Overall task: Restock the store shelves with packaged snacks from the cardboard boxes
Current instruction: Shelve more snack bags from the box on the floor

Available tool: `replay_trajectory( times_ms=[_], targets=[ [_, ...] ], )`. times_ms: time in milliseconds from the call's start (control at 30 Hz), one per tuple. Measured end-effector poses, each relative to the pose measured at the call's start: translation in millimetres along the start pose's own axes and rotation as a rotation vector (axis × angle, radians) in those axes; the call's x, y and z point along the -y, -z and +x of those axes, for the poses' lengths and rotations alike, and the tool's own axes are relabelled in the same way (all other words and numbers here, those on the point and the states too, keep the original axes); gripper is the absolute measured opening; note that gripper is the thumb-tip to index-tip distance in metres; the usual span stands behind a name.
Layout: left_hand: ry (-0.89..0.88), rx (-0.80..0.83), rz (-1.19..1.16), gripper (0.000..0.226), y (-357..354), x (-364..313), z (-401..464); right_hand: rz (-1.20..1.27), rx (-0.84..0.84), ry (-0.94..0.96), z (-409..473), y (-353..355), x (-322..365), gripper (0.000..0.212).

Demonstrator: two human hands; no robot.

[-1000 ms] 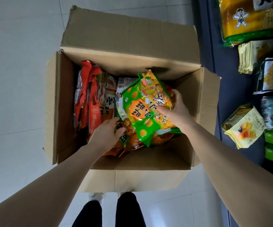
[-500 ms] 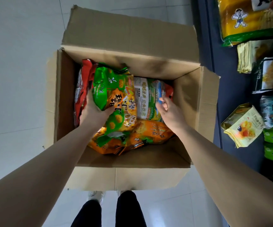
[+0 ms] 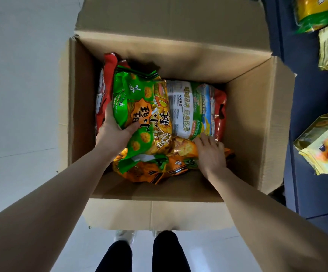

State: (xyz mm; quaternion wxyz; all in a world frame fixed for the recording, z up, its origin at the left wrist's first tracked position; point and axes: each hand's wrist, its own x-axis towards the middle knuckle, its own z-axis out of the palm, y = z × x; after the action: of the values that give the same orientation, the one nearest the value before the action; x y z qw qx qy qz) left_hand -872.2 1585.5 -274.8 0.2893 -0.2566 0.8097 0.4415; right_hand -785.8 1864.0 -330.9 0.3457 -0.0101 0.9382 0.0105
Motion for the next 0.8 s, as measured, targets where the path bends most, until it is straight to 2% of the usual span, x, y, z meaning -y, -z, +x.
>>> replay_trajectory(
  times_ms=[133,200,300,433,533,667,800],
  targets=[
    [-0.024,0.010,-0.022,0.103,12,-9,-14,-0.085,-0.037,0.115,-6,23,2,0.034],
    [-0.028,-0.006,-0.038,0.103,23,-14,-24,-0.113,-0.076,0.145,-11,36,3,0.030],
    [-0.047,-0.025,-0.091,0.104,42,-23,-43,-0.032,-0.117,0.124,-26,72,1,0.035],
    [-0.068,-0.079,-0.135,0.090,68,-45,-78,0.064,-0.089,-0.091,-62,130,-11,0.046],
    [-0.054,-0.092,-0.165,0.084,87,-67,-113,0.332,-0.121,-0.285,-104,178,-23,0.052],
    [-0.053,-0.022,-0.158,0.102,113,-100,-163,0.677,-0.218,-0.431,-176,247,-35,0.053],
    [-0.173,0.100,-0.141,0.102,139,-141,-217,0.816,-0.341,-0.510,-256,301,-40,0.053]
  ],
)
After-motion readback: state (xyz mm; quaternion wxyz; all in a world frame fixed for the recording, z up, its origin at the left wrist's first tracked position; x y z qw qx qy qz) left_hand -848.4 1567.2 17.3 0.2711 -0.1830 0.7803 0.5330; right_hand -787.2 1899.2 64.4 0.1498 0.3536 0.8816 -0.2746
